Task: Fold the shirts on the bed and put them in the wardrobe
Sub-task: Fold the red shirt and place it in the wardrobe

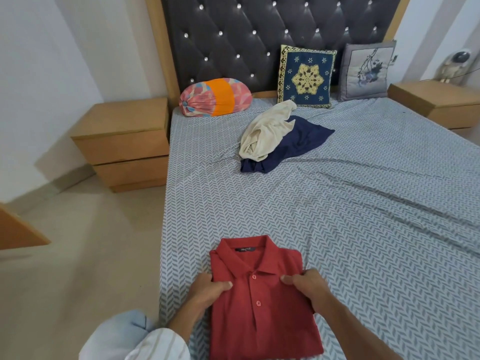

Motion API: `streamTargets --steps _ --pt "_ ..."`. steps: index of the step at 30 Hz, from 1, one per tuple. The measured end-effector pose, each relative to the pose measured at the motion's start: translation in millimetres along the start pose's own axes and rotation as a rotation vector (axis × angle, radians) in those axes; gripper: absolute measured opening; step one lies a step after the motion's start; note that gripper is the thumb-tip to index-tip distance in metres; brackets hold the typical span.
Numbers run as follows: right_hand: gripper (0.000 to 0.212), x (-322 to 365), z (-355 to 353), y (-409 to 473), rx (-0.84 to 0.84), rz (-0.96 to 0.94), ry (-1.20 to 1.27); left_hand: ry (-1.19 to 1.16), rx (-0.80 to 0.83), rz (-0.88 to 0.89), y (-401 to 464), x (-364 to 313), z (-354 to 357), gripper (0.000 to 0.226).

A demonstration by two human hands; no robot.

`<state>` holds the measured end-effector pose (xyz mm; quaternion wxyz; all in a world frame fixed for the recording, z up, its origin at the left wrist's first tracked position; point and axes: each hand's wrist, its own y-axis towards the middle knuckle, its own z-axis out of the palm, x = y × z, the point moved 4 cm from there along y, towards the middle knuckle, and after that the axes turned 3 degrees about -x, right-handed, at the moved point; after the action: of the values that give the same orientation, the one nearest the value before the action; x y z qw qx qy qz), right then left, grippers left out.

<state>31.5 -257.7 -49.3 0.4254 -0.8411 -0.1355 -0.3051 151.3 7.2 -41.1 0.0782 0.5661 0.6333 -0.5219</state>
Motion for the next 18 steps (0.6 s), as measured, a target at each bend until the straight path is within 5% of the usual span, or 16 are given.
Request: streamTargets --steps 10,18 --pt "0.033 19.9 -0.6 -40.4 0.316 -0.200 0.244 -0.419 0.132 0.059 -42.2 -9.5 5.1 0.023" --pt "0.043 49.8 -6.9 -77.2 0.520 -0.223 0.367 -0.567 0.121 0.161 -81.8 -19.6 -42.2 0.025"
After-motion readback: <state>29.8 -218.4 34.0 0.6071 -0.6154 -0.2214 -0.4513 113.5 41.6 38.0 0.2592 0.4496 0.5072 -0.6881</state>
